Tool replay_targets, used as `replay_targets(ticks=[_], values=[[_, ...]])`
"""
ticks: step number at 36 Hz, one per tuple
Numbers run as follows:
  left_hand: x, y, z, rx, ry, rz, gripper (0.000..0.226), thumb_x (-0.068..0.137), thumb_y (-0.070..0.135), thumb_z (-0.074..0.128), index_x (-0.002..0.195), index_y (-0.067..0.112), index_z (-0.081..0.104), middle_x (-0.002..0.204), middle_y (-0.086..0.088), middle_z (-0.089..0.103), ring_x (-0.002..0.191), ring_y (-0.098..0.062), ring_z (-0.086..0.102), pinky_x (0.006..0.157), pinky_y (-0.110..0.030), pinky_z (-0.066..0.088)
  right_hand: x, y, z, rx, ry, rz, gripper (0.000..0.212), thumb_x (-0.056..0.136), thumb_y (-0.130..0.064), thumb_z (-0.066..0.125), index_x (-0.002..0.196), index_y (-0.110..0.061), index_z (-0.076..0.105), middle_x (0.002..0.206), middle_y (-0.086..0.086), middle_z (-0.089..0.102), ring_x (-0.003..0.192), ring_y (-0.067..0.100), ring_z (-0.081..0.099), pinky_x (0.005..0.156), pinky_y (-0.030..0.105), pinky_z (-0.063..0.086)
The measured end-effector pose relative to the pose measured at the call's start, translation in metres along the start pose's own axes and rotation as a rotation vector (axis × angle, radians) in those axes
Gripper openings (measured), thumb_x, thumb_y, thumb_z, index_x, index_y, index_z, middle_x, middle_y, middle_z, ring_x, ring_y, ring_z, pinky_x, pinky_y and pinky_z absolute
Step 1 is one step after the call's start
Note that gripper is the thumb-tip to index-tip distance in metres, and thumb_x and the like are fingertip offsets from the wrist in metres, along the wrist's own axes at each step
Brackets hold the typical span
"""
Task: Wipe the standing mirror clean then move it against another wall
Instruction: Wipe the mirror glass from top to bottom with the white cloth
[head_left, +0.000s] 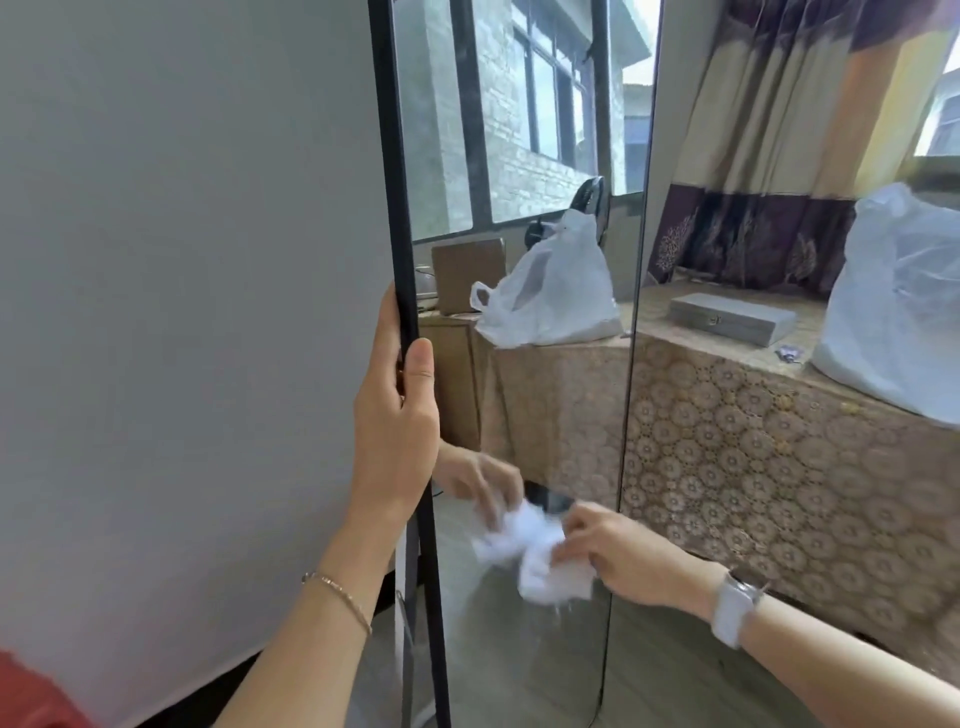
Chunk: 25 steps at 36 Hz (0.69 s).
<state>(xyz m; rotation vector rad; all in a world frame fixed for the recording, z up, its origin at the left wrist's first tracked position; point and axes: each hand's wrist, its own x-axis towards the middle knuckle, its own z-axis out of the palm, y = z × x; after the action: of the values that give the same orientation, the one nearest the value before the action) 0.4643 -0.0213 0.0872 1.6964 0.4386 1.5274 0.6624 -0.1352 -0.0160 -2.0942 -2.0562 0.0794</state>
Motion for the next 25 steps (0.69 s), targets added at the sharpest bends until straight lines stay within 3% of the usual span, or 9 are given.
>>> replay_targets(ticks=[2, 4, 9, 12, 14, 17, 19, 22, 25], values=[[0.0, 0.001, 0.0, -0.006, -0.003, 0.008, 0.046, 0.099, 0.017, 0.035, 0.142, 0.029, 0.023, 0.119, 0.047, 0.025, 0.108, 0.038, 0.022, 0.094, 0.008, 0.017, -0.006, 0.008, -0.006, -0.047, -0.056, 0.028, 0.038, 0.086, -0.004, 0.047, 0.109, -0.03, 0.063, 0.108, -0.002, 0.051, 0.098, 0.016, 0.051, 0.085, 0.028, 0.046], [0.0, 0.002, 0.001, -0.006, -0.003, 0.007, 0.046, 0.099, 0.017, 0.035, 0.142, 0.028, 0.023, 0.119, 0.046, 0.025, 0.107, 0.039, 0.021, 0.093, 0.009, 0.017, 0.0, 0.011, -0.03, -0.032, 0.063, 0.051, 0.038, 0.085, -0.001, 0.05, 0.108, -0.028, 0.063, 0.102, -0.007, 0.05, 0.092, 0.012, 0.053, 0.077, 0.017, 0.046], [0.0, 0.001, 0.006, -0.018, -0.011, 0.005, 0.046, 0.099, 0.021, 0.035, 0.142, 0.03, 0.022, 0.121, 0.046, 0.023, 0.107, 0.039, 0.019, 0.093, 0.01, 0.016, 0.035, 0.015, -0.124, 0.011, 0.664, 0.0, 0.04, 0.078, 0.012, 0.053, 0.104, -0.016, 0.065, 0.11, 0.008, 0.056, 0.099, 0.019, 0.053, 0.086, 0.025, 0.049], [0.0, 0.0, 0.008, -0.018, -0.011, 0.011, 0.046, 0.099, 0.021, 0.034, 0.142, 0.03, 0.021, 0.12, 0.046, 0.023, 0.106, 0.04, 0.019, 0.091, 0.01, 0.016, 0.058, 0.008, -0.163, 0.132, 1.094, 0.039, 0.04, 0.078, 0.016, 0.05, 0.104, -0.01, 0.065, 0.104, 0.016, 0.054, 0.089, 0.006, 0.046, 0.081, 0.015, 0.043], [0.0, 0.001, 0.008, -0.019, -0.003, 0.023, 0.046, 0.099, 0.019, 0.034, 0.14, 0.033, 0.02, 0.119, 0.046, 0.023, 0.107, 0.039, 0.02, 0.09, 0.01, 0.017, 0.07, 0.005, -0.163, 0.138, 1.181, 0.088, 0.039, 0.079, 0.014, 0.051, 0.105, -0.011, 0.065, 0.103, 0.014, 0.053, 0.087, 0.002, 0.046, 0.081, 0.015, 0.041], [0.0, 0.001, 0.008, -0.031, 0.0, 0.039, 0.045, 0.099, 0.016, 0.035, 0.139, 0.032, 0.021, 0.12, 0.044, 0.025, 0.107, 0.038, 0.022, 0.089, 0.01, 0.019, 0.073, -0.004, -0.124, 0.048, 1.003, 0.047, 0.033, 0.083, 0.007, 0.047, 0.108, -0.008, 0.061, 0.106, 0.012, 0.057, 0.099, 0.013, 0.053, 0.084, 0.018, 0.042], [-0.001, 0.001, 0.006, -0.043, 0.006, 0.046, 0.045, 0.099, 0.015, 0.034, 0.14, 0.029, 0.023, 0.122, 0.042, 0.027, 0.107, 0.038, 0.024, 0.087, 0.01, 0.022, 0.059, -0.01, -0.084, 0.266, 0.903, -0.094, 0.023, 0.089, 0.005, 0.038, 0.102, 0.0, 0.056, 0.099, 0.005, 0.062, 0.092, 0.009, 0.058, 0.077, 0.016, 0.048], [-0.001, -0.002, 0.003, -0.042, 0.017, 0.061, 0.045, 0.099, 0.016, 0.035, 0.138, 0.033, 0.023, 0.124, 0.042, 0.028, 0.112, 0.035, 0.024, 0.092, 0.008, 0.021, 0.032, 0.01, -0.013, 0.414, 0.548, -0.157, 0.017, 0.088, 0.007, 0.041, 0.102, 0.01, 0.049, 0.102, 0.019, 0.056, 0.091, 0.025, 0.057, 0.077, 0.027, 0.05], [0.0, -0.005, 0.0, -0.029, 0.03, 0.063, 0.045, 0.098, 0.017, 0.035, 0.139, 0.033, 0.024, 0.124, 0.043, 0.028, 0.114, 0.034, 0.023, 0.095, 0.007, 0.019, 0.007, 0.046, 0.042, 0.076, 0.146, -0.147, 0.025, 0.086, -0.004, 0.051, 0.102, -0.018, 0.064, 0.105, 0.005, 0.055, 0.097, 0.022, 0.054, 0.082, 0.026, 0.045]])
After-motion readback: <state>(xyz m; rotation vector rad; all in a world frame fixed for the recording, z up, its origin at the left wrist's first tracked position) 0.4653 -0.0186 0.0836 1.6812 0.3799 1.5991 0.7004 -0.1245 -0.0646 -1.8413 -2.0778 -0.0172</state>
